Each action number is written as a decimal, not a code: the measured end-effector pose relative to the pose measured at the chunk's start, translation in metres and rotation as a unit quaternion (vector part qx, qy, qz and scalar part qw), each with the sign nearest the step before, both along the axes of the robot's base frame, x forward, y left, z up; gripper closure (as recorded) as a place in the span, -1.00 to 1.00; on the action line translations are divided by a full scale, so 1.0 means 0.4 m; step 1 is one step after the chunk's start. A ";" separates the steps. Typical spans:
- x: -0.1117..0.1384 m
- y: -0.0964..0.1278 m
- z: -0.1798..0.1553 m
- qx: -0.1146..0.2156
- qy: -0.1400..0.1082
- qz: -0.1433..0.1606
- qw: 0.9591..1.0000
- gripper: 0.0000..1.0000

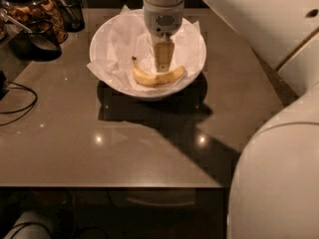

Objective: Pick banana from white bowl

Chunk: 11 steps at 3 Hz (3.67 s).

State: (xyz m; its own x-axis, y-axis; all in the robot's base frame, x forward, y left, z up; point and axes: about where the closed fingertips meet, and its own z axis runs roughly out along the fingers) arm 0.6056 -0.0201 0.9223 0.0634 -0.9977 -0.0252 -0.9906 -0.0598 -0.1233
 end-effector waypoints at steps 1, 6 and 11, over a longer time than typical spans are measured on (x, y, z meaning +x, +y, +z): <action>0.005 0.006 -0.024 -0.006 0.010 0.005 1.000 -0.02; 0.054 0.004 -0.085 -0.017 0.034 0.020 0.999 -0.10; 0.067 0.031 -0.163 -0.017 0.069 0.055 0.996 -0.10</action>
Offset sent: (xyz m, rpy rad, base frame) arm -0.0258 -0.0245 -0.0206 -0.1282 0.1832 0.0240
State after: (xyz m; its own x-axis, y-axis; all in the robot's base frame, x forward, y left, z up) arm 0.6323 -0.0077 0.8570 0.1714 -0.9852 -0.0076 -0.9850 -0.1715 0.0171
